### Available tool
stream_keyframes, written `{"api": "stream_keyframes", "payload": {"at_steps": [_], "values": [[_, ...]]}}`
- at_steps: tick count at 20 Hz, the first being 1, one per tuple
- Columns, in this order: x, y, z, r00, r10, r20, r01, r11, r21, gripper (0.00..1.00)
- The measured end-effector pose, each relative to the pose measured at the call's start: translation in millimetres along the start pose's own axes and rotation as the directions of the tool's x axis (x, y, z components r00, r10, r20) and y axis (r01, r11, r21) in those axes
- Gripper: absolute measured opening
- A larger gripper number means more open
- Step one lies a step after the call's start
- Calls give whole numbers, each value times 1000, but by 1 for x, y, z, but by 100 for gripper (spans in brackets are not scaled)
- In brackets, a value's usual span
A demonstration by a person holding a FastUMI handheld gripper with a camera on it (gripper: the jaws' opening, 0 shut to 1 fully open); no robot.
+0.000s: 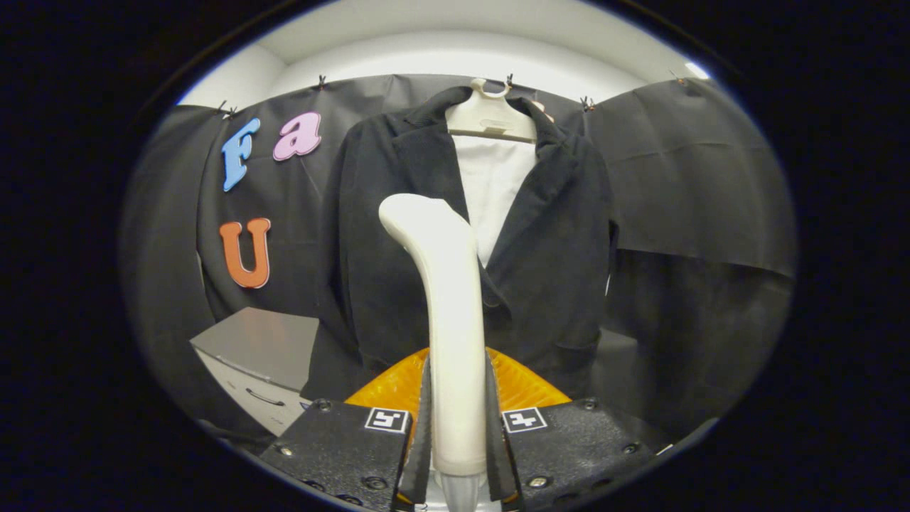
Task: Iron the clothes twice with a garment steamer, once on the left side and once on the right side.
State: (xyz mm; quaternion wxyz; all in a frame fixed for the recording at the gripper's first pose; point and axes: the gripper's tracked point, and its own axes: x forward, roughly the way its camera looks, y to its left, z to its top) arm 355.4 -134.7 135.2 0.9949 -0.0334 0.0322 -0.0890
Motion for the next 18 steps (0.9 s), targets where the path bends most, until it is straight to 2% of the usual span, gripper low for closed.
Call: {"api": "stream_keyframes", "payload": {"at_steps": [8, 18], "values": [[-12, 2, -41, 999, -2, -35, 1, 999, -39, 35], [-12, -2, -99, 992, -8, -124, 4, 999, -33, 35]]}}
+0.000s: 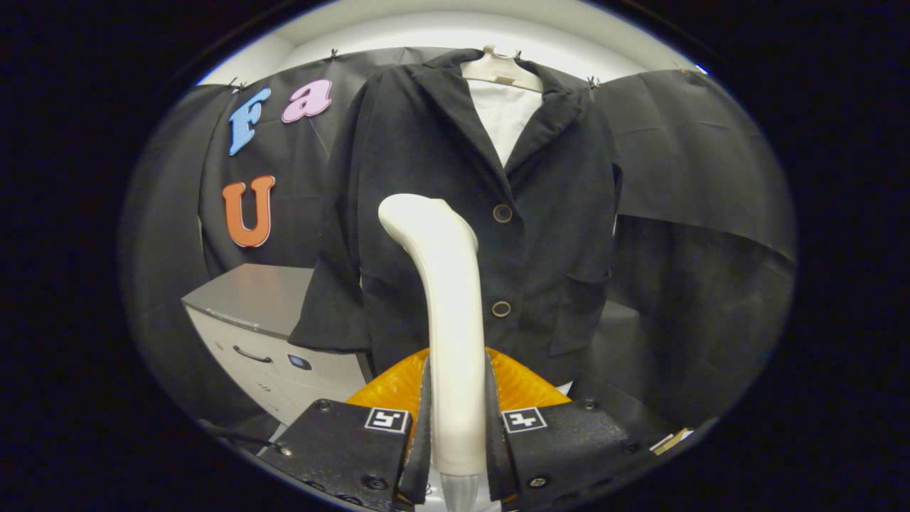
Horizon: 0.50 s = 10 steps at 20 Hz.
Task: Iron the clothes twice with a garment steamer, once on the left side and once on the right side.
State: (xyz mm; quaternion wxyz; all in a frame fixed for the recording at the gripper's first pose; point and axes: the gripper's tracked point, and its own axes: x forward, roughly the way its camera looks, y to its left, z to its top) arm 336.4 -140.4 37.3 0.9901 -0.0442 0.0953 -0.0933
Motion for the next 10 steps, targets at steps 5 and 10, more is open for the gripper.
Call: {"api": "stream_keyframes", "payload": {"at_steps": [5, 10], "values": [[3, -2, -37, 998, 9, -58, -8, 1000, 16, 35], [7, -3, -64, 996, 14, -93, -12, 1000, 25, 35]]}}
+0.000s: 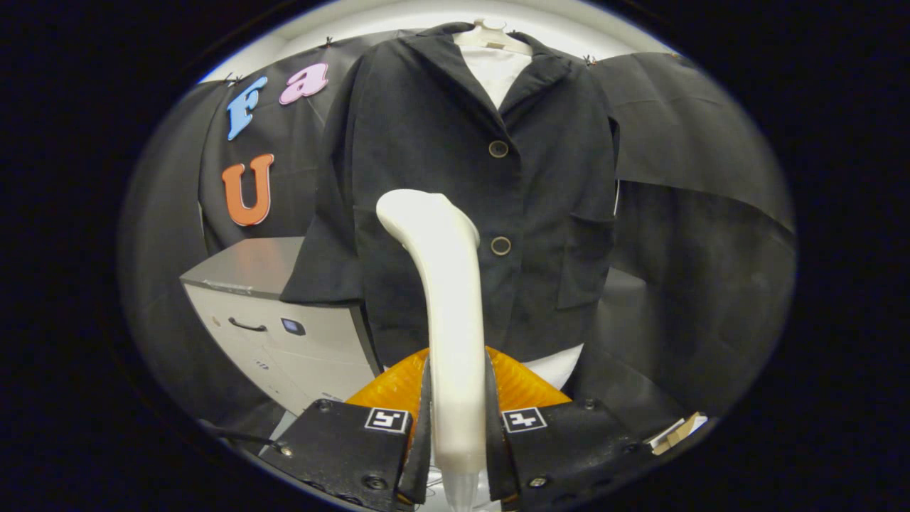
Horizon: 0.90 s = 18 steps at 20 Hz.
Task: Iron the clothes twice with a garment steamer, once on the left side and once on the right side.
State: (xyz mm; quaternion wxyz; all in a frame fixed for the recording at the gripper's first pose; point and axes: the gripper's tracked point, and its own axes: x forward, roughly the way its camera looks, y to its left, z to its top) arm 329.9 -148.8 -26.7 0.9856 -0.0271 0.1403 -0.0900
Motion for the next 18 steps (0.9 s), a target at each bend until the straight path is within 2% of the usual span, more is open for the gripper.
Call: {"api": "stream_keyframes", "payload": {"at_steps": [12, 18], "values": [[20, -1, -87, 991, -4, -132, 3, 1000, -2, 35], [16, -1, -90, 988, 13, -151, -10, 1000, 21, 35]]}}
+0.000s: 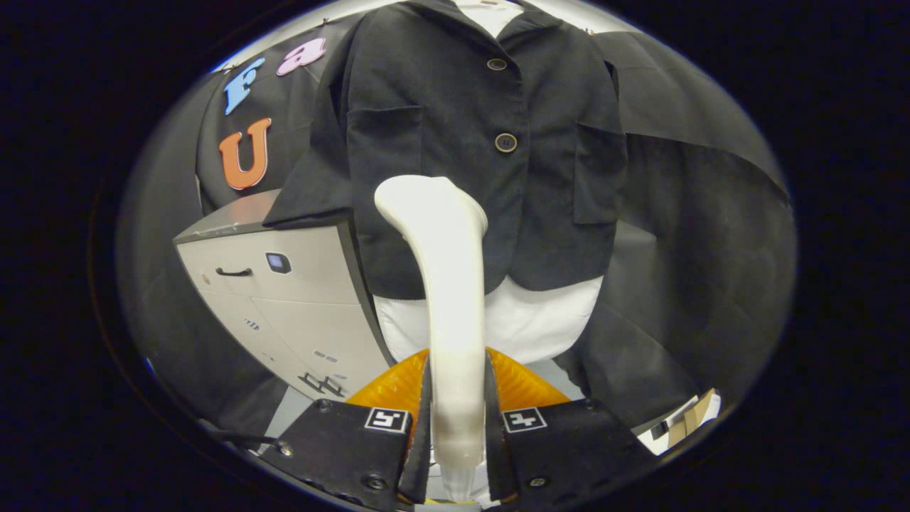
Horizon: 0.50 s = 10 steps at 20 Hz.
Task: Iron the clothes twice with a garment steamer, once on the left side and once on the right side.
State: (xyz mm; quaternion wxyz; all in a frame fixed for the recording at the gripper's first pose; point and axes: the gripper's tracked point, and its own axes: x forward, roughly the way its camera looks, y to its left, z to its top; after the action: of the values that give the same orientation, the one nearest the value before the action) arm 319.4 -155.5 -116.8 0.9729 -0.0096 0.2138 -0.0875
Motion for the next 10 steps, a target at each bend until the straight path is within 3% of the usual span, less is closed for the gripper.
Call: {"api": "stream_keyframes", "payload": {"at_steps": [10], "values": [[-72, -38, 44, 994, 30, 108, -37, 997, 68, 35]]}}
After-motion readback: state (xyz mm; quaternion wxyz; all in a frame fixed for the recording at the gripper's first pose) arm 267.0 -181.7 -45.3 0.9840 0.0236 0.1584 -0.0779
